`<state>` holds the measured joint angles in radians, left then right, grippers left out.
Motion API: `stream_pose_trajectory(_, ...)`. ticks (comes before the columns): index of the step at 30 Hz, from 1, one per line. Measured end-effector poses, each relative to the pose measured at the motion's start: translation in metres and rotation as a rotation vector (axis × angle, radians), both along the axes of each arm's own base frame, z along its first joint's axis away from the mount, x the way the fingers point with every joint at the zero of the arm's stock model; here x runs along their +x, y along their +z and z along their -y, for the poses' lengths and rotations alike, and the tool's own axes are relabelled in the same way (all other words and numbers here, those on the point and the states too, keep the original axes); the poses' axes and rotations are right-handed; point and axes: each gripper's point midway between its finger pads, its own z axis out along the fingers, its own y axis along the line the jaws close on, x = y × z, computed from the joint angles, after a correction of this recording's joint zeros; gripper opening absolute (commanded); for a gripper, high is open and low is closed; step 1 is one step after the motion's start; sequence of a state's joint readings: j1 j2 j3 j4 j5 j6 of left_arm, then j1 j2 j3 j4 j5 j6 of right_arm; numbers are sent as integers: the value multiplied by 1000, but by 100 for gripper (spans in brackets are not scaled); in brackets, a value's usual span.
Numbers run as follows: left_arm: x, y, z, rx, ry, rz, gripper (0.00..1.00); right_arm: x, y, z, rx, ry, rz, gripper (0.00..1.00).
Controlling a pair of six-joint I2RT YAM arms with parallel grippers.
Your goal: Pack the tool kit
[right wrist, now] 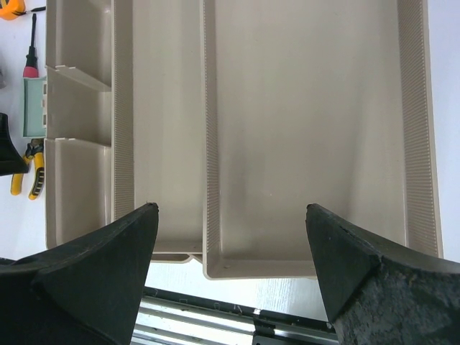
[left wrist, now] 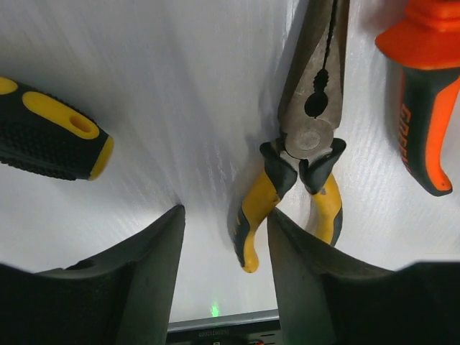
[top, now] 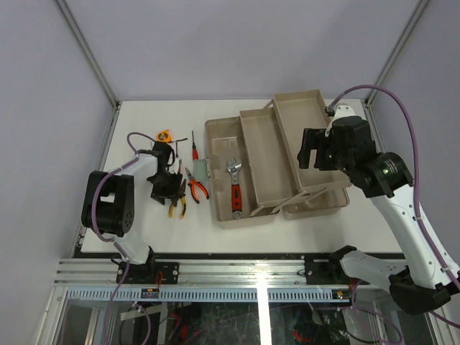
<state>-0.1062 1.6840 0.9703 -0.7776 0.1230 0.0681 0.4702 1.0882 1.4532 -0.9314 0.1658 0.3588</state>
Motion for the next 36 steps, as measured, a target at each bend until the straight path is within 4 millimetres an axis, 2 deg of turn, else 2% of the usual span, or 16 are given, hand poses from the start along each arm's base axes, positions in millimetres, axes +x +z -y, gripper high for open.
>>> stream_pose_trajectory(2, 1, 0, 1, -1, -5, 3, 33, -1, 2, 1, 2, -1, 5, 90)
stream_pose_trajectory(5, 0, 0, 5, -1, -17, 0, 1, -3, 3, 2, 4, -1, 10, 90)
stream_pose_trajectory(14, 0, 0, 6, -5, -12, -14, 0, -3, 3, 5, -5, -12, 13, 91)
stream_pose_trajectory(18, 0, 13, -4, -16, 36, -11, 0, -5, 3, 8, -17, -18, 14, 91)
stream_pose_trajectory(20, 5, 31, -10, -19, 56, 24, 0, -6, 2, 9, -24, -18, 11, 91)
stream_pose_trajectory(23, 23, 71, -17, -27, 72, 123, 0, -6, 2, 10, -30, -18, 11, 91)
stream_pose_trajectory(27, 53, 143, -21, -50, 64, 318, 0, -6, 2, 10, -34, -15, 12, 92)
stream_pose_trajectory(30, 71, 192, -15, -84, 59, 431, 0, -3, 1, 10, -36, -16, 12, 94)
stream_pose_trajectory(33, 95, 238, 9, -134, 49, 525, 0, 4, 1, 6, -33, -14, 19, 97)
stream_pose_trajectory(36, 118, 267, 55, -212, 4, 576, 0, 14, -1, 0, -44, -6, 6, 99)
